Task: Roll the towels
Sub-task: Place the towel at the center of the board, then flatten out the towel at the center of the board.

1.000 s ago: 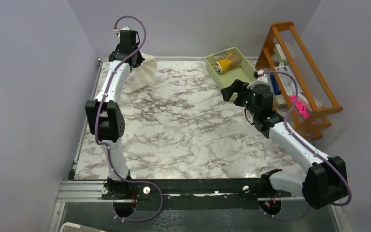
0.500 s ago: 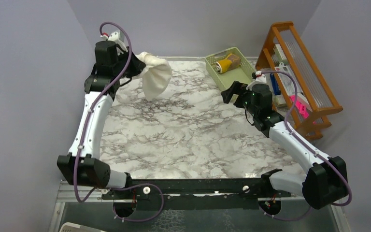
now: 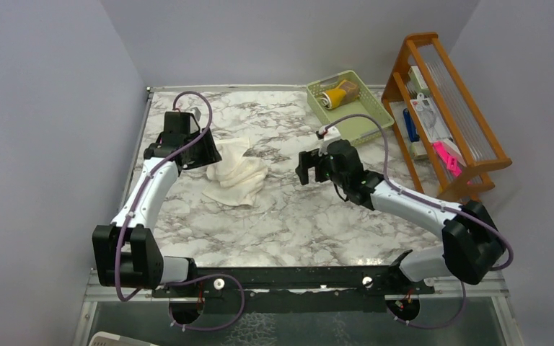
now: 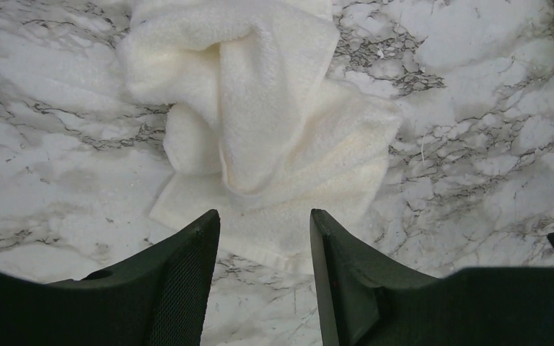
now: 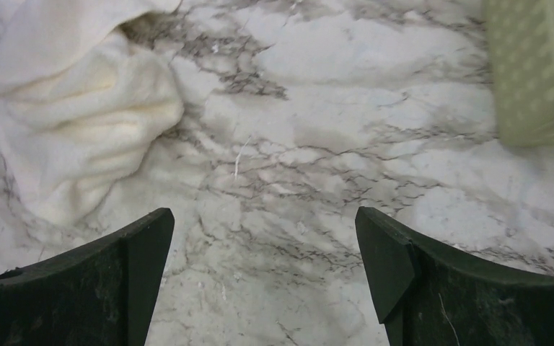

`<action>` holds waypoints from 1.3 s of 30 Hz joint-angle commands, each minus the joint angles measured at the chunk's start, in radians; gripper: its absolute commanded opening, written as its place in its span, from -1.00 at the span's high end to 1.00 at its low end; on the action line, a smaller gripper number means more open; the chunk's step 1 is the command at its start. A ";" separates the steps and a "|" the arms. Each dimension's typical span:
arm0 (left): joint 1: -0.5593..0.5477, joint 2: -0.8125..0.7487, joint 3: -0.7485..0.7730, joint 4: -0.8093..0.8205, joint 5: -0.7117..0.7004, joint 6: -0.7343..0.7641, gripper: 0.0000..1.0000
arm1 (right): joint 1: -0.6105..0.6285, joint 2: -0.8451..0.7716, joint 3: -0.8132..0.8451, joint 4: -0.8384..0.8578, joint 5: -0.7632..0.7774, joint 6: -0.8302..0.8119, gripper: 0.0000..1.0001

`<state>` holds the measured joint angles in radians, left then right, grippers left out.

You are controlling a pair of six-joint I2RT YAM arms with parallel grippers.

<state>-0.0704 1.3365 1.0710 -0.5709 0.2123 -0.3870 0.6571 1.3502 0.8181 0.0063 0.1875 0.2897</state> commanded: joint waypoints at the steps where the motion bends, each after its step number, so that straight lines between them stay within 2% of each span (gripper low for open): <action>1: 0.004 -0.052 -0.016 0.003 -0.074 0.046 -0.03 | 0.035 0.060 -0.041 0.127 -0.181 -0.085 -0.93; 3: 0.004 -0.047 -0.032 0.003 -0.085 0.049 -0.03 | 0.068 0.106 -0.048 0.196 -0.264 -0.074 -0.88; 10: 0.007 0.015 -0.045 0.035 -0.054 0.052 -0.02 | 0.166 0.311 0.103 0.211 -0.365 -0.125 -0.81; 16: 0.006 0.098 -0.033 0.062 0.070 0.033 0.01 | 0.186 0.429 0.159 0.194 -0.347 -0.130 -0.82; 22: 0.006 0.141 -0.061 0.130 0.131 -0.024 0.02 | 0.220 0.520 0.195 0.222 -0.388 -0.111 -0.81; 26: 0.006 0.211 -0.066 0.198 0.210 -0.084 0.03 | 0.262 0.593 0.258 0.187 -0.356 -0.128 -0.73; 28: 0.005 0.248 -0.067 0.236 0.244 -0.117 0.15 | 0.263 0.608 0.263 0.185 -0.357 -0.124 -0.55; 29: 0.003 0.261 -0.072 0.265 0.262 -0.132 0.37 | 0.263 0.613 0.261 0.184 -0.351 -0.122 -0.41; 30: 0.003 0.271 -0.077 0.289 0.277 -0.147 0.83 | 0.263 0.616 0.257 0.181 -0.344 -0.118 -0.23; 31: 0.003 0.278 -0.079 0.305 0.288 -0.159 1.00 | 0.263 0.619 0.255 0.172 -0.337 -0.112 -0.07; 32: 0.002 0.282 -0.078 0.315 0.291 -0.164 1.00 | 0.263 0.615 0.250 0.163 -0.327 -0.114 0.20; 34: 0.004 0.279 -0.063 0.312 0.280 -0.159 1.00 | 0.258 0.599 0.223 0.155 -0.300 -0.122 0.89; 35: 0.008 0.272 -0.053 0.302 0.270 -0.153 1.00 | 0.251 0.586 0.207 0.151 -0.283 -0.124 0.98; 39: 0.044 0.219 -0.008 0.240 0.186 -0.118 1.00 | 0.165 0.465 0.104 0.165 -0.269 -0.107 0.99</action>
<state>-0.0624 1.6211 1.0073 -0.3199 0.4427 -0.5220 0.9009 1.9202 1.0187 0.1886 -0.1291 0.1741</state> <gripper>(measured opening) 0.010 0.010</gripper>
